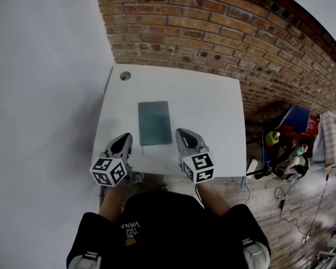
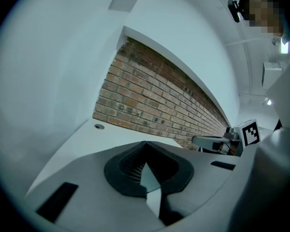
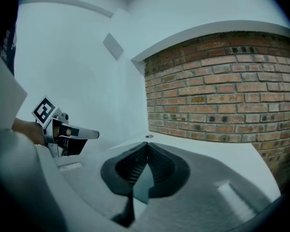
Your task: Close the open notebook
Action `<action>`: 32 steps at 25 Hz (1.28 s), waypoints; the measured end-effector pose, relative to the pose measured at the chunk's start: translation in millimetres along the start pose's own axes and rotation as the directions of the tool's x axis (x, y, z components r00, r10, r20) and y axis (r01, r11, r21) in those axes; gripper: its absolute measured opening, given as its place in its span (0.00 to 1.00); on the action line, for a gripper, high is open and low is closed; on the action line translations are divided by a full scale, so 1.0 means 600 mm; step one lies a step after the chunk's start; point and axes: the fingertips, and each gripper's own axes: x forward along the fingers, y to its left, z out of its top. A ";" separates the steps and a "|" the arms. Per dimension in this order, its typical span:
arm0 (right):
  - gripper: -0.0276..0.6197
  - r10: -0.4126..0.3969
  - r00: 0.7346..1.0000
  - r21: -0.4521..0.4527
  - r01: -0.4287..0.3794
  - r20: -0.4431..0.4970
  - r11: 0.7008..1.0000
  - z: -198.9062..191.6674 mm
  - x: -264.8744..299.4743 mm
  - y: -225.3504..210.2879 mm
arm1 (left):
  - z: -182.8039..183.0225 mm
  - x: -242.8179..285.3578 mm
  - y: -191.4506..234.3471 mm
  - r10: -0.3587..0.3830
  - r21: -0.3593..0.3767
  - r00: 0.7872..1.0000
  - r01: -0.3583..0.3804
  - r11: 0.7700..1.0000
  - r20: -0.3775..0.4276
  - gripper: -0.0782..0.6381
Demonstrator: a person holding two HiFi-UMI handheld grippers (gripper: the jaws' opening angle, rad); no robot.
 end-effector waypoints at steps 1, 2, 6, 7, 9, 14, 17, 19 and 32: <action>0.04 0.004 1.000 0.000 -0.004 0.000 1.000 -0.002 -0.003 0.001 | -0.003 -0.004 -0.001 0.007 -0.001 1.000 -0.007 1.000 0.002 0.12; 0.04 0.007 1.000 0.000 -0.007 0.001 1.000 -0.003 -0.006 0.000 | -0.005 -0.007 -0.003 0.014 -0.001 1.000 -0.014 1.000 0.003 0.12; 0.04 0.020 1.000 0.000 -0.020 0.006 1.000 -0.003 -0.019 0.000 | -0.013 -0.020 -0.007 0.042 -0.002 0.999 -0.042 0.999 0.012 0.12; 0.04 0.023 1.000 -0.001 -0.023 0.006 1.000 -0.004 -0.022 0.001 | -0.014 -0.023 -0.008 0.045 -0.003 0.999 -0.045 0.999 0.014 0.12; 0.04 0.028 1.000 -0.003 -0.028 0.006 1.000 -0.006 -0.026 0.003 | -0.018 -0.027 -0.012 0.047 -0.003 0.999 -0.047 0.999 0.015 0.12; 0.04 0.038 0.999 -0.003 -0.038 0.003 0.999 -0.012 -0.036 0.009 | -0.026 -0.041 -0.018 0.061 0.001 0.998 -0.061 0.998 0.015 0.12; 0.04 0.044 0.999 -0.002 -0.044 -0.005 0.999 -0.016 -0.040 0.012 | -0.029 -0.049 -0.020 0.071 -0.001 0.997 -0.071 0.998 0.016 0.12; 0.04 0.049 0.999 -0.009 -0.049 -0.010 0.999 -0.019 -0.042 0.015 | -0.031 -0.053 -0.021 0.075 -0.003 0.997 -0.075 0.997 0.018 0.12; 0.04 0.060 0.998 -0.034 -0.061 -0.027 0.998 -0.026 -0.043 0.031 | -0.037 -0.075 -0.019 0.103 0.007 0.994 -0.103 0.995 0.025 0.12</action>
